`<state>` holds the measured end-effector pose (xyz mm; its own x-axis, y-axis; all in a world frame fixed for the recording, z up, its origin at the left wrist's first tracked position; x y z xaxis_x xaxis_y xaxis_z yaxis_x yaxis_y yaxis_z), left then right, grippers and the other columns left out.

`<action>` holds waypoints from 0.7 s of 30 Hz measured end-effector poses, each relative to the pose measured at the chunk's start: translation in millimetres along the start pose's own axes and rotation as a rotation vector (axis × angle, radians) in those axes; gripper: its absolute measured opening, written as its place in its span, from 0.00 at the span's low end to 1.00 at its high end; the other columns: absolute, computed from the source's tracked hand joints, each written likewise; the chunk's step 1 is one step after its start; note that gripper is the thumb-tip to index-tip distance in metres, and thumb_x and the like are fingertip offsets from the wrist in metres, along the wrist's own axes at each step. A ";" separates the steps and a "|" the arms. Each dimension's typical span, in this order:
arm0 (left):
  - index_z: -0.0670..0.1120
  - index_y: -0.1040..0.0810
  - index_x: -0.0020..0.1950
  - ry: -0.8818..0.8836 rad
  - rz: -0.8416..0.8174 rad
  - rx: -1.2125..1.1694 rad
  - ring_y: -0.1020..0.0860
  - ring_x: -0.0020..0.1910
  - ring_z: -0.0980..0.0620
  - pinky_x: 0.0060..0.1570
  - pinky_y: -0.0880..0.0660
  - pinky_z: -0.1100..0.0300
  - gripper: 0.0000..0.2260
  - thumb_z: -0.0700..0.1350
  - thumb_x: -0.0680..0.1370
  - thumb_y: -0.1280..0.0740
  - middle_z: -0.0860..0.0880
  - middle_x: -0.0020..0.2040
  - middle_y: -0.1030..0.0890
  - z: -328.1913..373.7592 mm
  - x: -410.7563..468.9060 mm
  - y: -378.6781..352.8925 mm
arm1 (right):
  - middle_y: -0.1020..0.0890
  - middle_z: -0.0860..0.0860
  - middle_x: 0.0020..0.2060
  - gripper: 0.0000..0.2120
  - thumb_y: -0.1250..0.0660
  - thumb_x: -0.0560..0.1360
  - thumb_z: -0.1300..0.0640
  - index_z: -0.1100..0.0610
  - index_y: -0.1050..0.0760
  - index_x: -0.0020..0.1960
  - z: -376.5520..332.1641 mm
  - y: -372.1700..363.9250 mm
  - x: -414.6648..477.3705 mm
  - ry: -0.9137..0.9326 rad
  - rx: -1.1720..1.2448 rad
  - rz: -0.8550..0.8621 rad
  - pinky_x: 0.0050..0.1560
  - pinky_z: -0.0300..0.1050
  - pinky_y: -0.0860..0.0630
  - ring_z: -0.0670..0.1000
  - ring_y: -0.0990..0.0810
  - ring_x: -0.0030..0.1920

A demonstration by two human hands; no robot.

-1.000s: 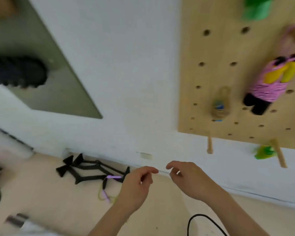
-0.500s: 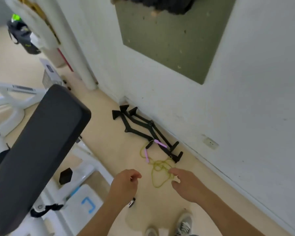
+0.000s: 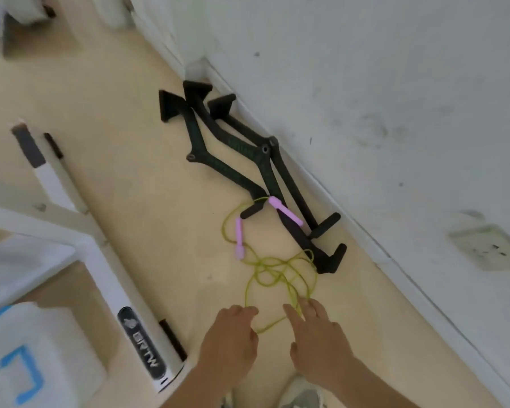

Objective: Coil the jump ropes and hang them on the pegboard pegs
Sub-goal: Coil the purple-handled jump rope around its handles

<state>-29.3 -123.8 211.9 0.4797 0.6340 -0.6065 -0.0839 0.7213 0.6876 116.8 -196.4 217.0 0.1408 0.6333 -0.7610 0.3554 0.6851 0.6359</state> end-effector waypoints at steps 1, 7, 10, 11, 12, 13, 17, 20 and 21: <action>0.56 0.39 0.73 -0.002 -0.027 0.003 0.34 0.65 0.52 0.62 0.34 0.62 0.22 0.45 0.79 0.43 0.54 0.68 0.32 -7.4 29.1 -30.0 | 0.57 0.51 0.79 0.35 0.43 0.79 0.54 0.48 0.59 0.79 2.1 -20.5 29.5 -0.011 -0.024 0.001 0.70 0.53 0.37 0.54 0.58 0.78; 0.51 0.46 0.76 -0.060 -0.073 0.094 0.40 0.72 0.48 0.67 0.42 0.57 0.30 0.43 0.75 0.42 0.51 0.74 0.36 -33.6 180.2 -142.7 | 0.63 0.53 0.78 0.39 0.42 0.80 0.54 0.45 0.68 0.77 19.2 -82.5 185.2 -0.069 0.044 0.123 0.70 0.56 0.36 0.55 0.60 0.78; 0.49 0.44 0.76 -0.055 -0.128 -0.100 0.35 0.69 0.47 0.65 0.38 0.56 0.30 0.41 0.75 0.40 0.48 0.71 0.32 -34.7 213.4 -154.3 | 0.48 0.59 0.77 0.40 0.40 0.79 0.55 0.50 0.67 0.78 37.3 -107.2 235.4 -0.181 0.249 0.128 0.59 0.45 0.28 0.55 0.32 0.70; 0.49 0.43 0.76 -0.015 -0.156 -0.237 0.32 0.68 0.47 0.65 0.36 0.58 0.30 0.40 0.75 0.40 0.47 0.70 0.31 -34.9 218.0 -156.0 | 0.37 0.59 0.73 0.38 0.40 0.79 0.54 0.54 0.61 0.79 40.4 -113.8 241.7 -0.214 0.333 0.096 0.55 0.44 0.27 0.54 0.26 0.64; 0.50 0.41 0.76 0.053 -0.177 -0.420 0.28 0.65 0.47 0.63 0.33 0.59 0.28 0.39 0.76 0.40 0.46 0.67 0.27 -33.7 219.1 -155.3 | 0.28 0.57 0.66 0.32 0.40 0.79 0.54 0.58 0.49 0.78 40.5 -117.1 244.6 -0.226 0.411 0.064 0.53 0.43 0.26 0.53 0.22 0.59; 0.50 0.38 0.74 0.145 -0.177 -0.640 0.24 0.57 0.48 0.59 0.29 0.58 0.25 0.38 0.77 0.41 0.45 0.61 0.23 -31.8 216.4 -151.3 | 0.21 0.55 0.58 0.22 0.39 0.78 0.56 0.59 0.35 0.71 37.6 -113.2 241.8 -0.218 0.491 0.062 0.51 0.41 0.25 0.52 0.20 0.55; 0.47 0.25 0.62 0.462 -0.169 -1.452 0.22 0.40 0.51 0.39 0.25 0.59 0.13 0.40 0.78 0.38 0.45 0.44 0.20 -14.2 174.1 -98.5 | 0.23 0.46 0.24 0.15 0.37 0.74 0.65 0.51 0.21 0.33 13.7 -45.6 182.9 -0.136 1.012 0.074 0.31 0.39 0.31 0.45 0.25 0.28; 0.38 0.21 0.56 0.478 -0.081 -1.712 0.19 0.40 0.47 0.40 0.21 0.56 0.10 0.39 0.78 0.38 0.42 0.44 0.18 -0.8 125.9 -20.8 | 0.32 0.46 0.19 0.19 0.34 0.78 0.55 0.57 0.24 0.28 -5.3 35.9 113.4 -0.034 1.146 0.102 0.26 0.36 0.37 0.42 0.36 0.21; 0.37 0.21 0.55 0.452 -0.066 -1.710 0.18 0.38 0.47 0.40 0.21 0.55 0.10 0.39 0.79 0.39 0.41 0.43 0.17 5.5 107.4 8.9 | 0.33 0.48 0.20 0.21 0.34 0.77 0.53 0.61 0.25 0.28 -10.5 65.2 90.6 -0.011 1.139 0.155 0.27 0.37 0.38 0.43 0.37 0.21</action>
<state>26.3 -50.9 155.0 0.2880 0.4016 -0.8694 -0.9514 0.0166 -0.3075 143.0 -90.6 190.8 0.2623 0.6754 -0.6893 0.9620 -0.1270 0.2417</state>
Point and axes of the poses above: each hand's wrist, its own x-axis towards the middle knuckle, its own y-axis out of the back of the hand, z = x × y, the point moved 2 cm from there along x, towards the middle knuckle
